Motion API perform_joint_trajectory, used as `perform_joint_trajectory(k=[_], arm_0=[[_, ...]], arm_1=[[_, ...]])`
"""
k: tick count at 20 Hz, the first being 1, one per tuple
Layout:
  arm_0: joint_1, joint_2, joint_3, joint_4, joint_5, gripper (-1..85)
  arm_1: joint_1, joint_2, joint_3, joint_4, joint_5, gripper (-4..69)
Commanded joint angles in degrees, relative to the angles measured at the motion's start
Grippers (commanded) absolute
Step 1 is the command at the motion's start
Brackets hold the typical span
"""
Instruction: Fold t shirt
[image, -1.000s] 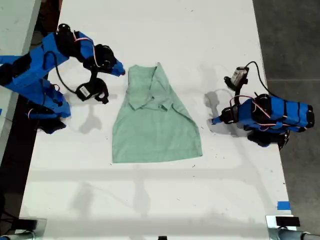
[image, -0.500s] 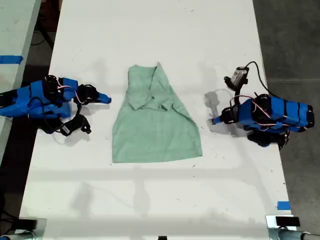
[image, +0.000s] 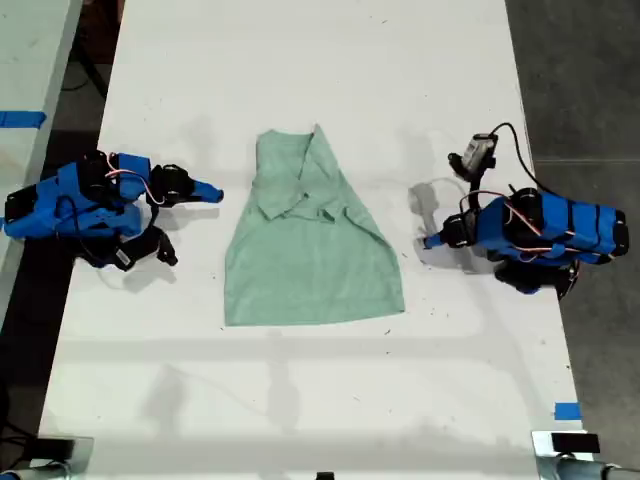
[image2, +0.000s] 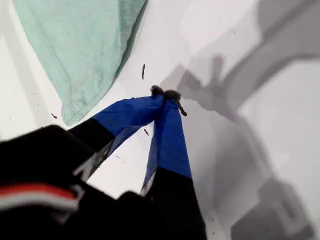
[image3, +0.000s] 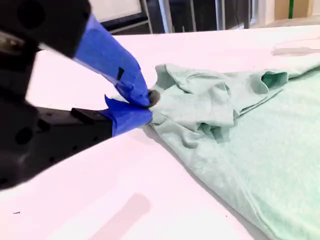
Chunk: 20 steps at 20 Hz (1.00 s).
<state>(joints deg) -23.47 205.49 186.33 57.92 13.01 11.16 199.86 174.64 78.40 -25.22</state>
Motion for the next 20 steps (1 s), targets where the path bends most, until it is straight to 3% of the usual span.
perform_joint_trajectory(k=[1, 20], arm_0=[[0.62, 0.53, 2.37, 0.0, 0.44, -0.3], [0.44, 0.53, 2.37, 0.0, 1.32, -0.3]], arm_1=[[-0.26, 0.7, 2.37, 0.35, 0.44, -1.5], [0.35, 0.7, 2.37, 0.44, 0.53, -1.5]])
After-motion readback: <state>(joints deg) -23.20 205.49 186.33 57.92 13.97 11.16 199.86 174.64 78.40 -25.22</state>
